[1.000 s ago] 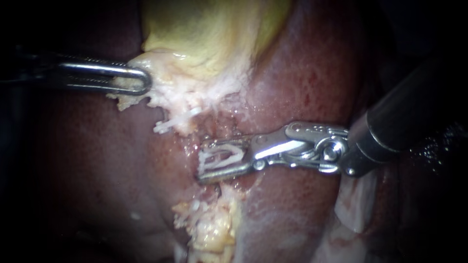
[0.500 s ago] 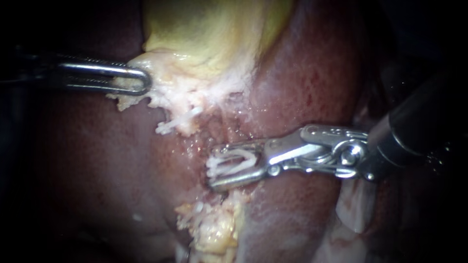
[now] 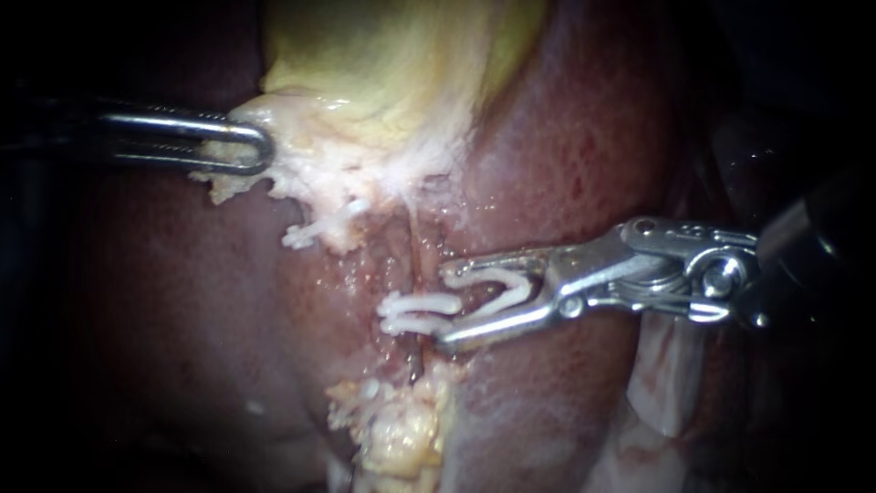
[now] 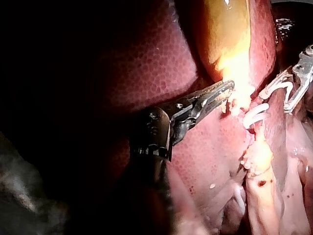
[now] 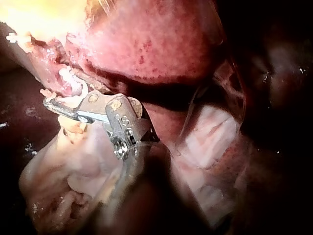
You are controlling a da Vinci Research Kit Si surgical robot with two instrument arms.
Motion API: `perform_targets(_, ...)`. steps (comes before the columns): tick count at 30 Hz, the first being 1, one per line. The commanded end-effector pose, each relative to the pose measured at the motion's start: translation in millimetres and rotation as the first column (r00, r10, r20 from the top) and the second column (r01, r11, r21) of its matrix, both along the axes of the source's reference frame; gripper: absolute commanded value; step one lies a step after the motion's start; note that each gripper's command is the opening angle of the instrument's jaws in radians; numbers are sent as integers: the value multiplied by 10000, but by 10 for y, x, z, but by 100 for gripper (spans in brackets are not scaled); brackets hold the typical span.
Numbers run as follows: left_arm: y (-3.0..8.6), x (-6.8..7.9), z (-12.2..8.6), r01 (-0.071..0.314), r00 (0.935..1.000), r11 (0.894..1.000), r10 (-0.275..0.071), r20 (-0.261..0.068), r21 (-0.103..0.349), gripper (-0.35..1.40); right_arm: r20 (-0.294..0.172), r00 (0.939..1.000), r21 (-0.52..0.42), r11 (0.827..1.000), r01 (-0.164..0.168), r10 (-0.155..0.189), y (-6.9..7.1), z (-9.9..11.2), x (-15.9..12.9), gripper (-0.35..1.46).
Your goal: Clipping third clip right tube
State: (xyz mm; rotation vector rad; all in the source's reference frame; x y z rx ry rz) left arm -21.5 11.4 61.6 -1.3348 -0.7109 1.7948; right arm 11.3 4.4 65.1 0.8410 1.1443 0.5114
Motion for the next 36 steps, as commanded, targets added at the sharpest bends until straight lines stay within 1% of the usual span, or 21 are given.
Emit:
perform_targets(1,0,0,0,4,10000,10000,-4,-1,3,-35,11,10000,-3,10000,-2,2,1,7,0,48)
perform_targets(6,-1,-1,-1,8,10000,10000,-8,-3,6,-35,25,10000,-127,9999,-18,18,5,27,3,48)
perform_targets(11,-1,-1,-1,9,10000,10000,-9,-3,6,-35,178,9997,104,9998,-140,138,0,43,18,48)
perform_targets(14,-1,-1,-2,10,10000,10000,-10,-3,6,-35,243,9995,158,9997,-197,193,-5,49,29,49)
perform_targets(17,-1,-1,-2,11,10000,10000,-11,-4,6,-35,209,9994,194,9994,-284,280,-8,53,38,49)
perform_targets(21,-1,-1,-2,11,10000,10000,-11,-4,6,-35,128,9989,317,9985,-448,444,-7,56,48,49)
perform_targets(29,0,-1,-2,12,10000,10000,-12,-5,6,-35,-329,9957,605,9946,-848,869,-2,61,64,49)
perform_targets(32,0,-1,-2,13,10000,10000,-13,-5,6,-35,-563,9928,785,9917,-1016,1062,-1,60,66,49)
perform_targets(36,0,-2,-2,13,10000,10000,-13,-5,6,-35,-872,9888,984,9888,-1124,1211,5,54,64,50)
